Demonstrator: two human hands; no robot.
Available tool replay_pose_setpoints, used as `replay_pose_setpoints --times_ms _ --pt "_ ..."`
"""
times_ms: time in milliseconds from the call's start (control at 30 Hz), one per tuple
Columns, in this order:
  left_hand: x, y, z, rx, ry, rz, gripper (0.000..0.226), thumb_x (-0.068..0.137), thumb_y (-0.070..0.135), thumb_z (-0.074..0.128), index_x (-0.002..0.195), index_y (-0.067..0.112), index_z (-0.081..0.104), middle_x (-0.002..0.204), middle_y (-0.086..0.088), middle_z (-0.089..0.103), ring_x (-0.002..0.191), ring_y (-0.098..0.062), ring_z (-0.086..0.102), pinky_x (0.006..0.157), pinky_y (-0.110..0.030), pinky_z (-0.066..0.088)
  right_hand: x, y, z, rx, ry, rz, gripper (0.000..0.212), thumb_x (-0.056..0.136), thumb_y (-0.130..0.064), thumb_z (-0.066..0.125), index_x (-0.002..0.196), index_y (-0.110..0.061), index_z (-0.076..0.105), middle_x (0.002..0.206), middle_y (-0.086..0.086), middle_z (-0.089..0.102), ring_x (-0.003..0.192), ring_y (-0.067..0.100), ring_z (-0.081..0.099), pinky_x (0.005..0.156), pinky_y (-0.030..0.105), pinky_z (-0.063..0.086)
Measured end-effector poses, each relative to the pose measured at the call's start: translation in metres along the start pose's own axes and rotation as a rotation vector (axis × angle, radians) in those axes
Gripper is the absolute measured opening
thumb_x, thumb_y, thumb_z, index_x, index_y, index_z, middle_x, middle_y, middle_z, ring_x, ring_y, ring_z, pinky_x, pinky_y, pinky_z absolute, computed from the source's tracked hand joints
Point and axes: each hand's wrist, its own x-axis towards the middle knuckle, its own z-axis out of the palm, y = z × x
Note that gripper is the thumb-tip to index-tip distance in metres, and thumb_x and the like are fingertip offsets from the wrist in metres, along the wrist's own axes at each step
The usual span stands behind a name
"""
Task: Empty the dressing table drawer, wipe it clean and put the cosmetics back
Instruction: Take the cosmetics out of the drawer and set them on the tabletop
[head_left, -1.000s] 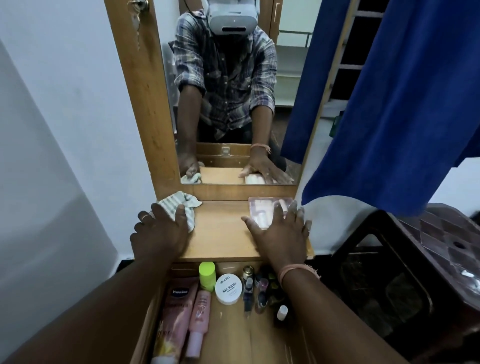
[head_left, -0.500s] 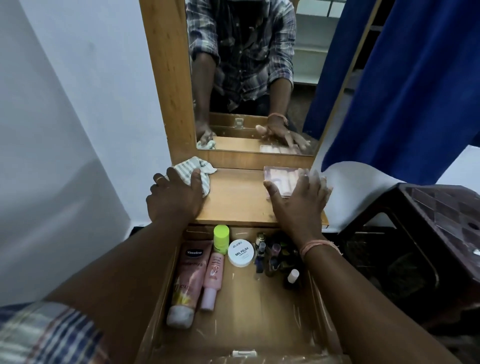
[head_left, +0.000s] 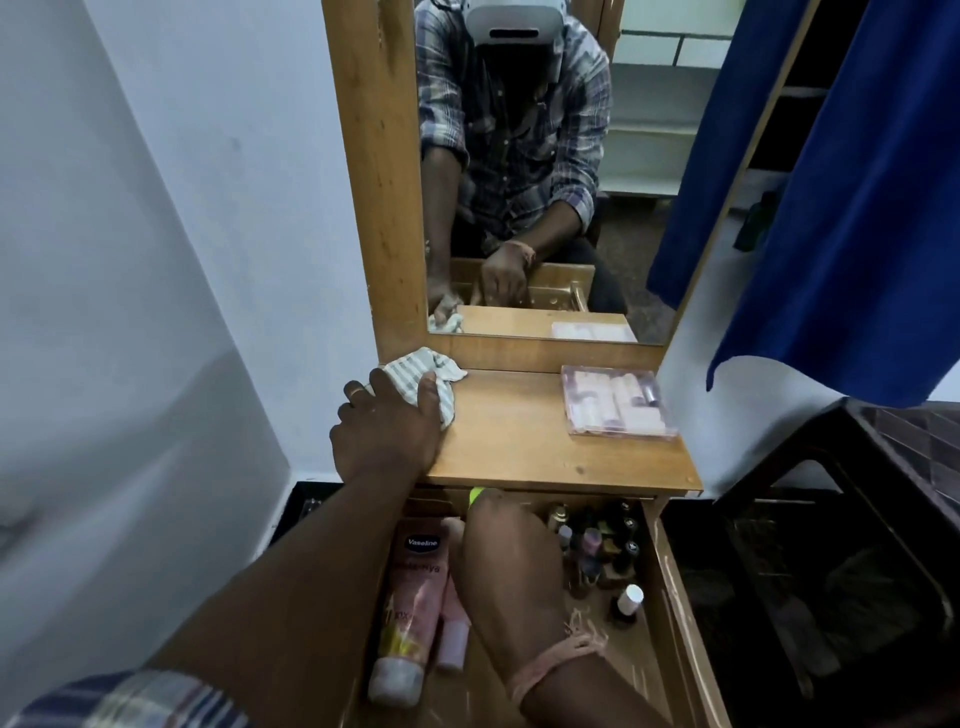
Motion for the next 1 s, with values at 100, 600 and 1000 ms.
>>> replay_pose_setpoints --times_ms 100,600,1000 --pt "0.0 -0.001 0.002 0.0 0.015 0.004 0.077 0.096 0.073 0.019 0.135 0.012 0.044 0.128 -0.019 0.054 0.108 -0.038 0.06 0.086 -0.046 0.05 0.005 -0.004 0.007 0.006 -0.003 0.04 0.024 0.101 -0.037 0.055 0.106 -0.015 0.063 0.097 0.001 0.073 0.086 0.02 0.074 0.059 0.029 0.043" --pt "-0.001 -0.001 0.003 -0.015 0.057 0.01 0.076 0.095 0.074 0.021 0.132 0.012 0.047 0.122 -0.019 0.057 0.102 -0.038 0.063 0.083 -0.045 0.053 -0.004 0.009 -0.024 0.481 0.043 0.03 0.022 0.086 -0.032 0.061 0.09 -0.028 0.04 0.083 -0.009 0.056 0.077 0.012 0.055 0.061 0.034 0.039" --pt "0.0 -0.003 0.004 -0.042 0.069 0.022 0.073 0.096 0.074 0.021 0.131 0.014 0.046 0.123 -0.018 0.057 0.103 -0.037 0.062 0.081 -0.045 0.052 0.075 0.012 -0.07 0.826 0.378 0.07 0.027 0.082 -0.021 0.077 0.097 -0.027 0.055 0.093 -0.013 0.067 0.087 -0.003 0.064 0.071 0.017 0.053"
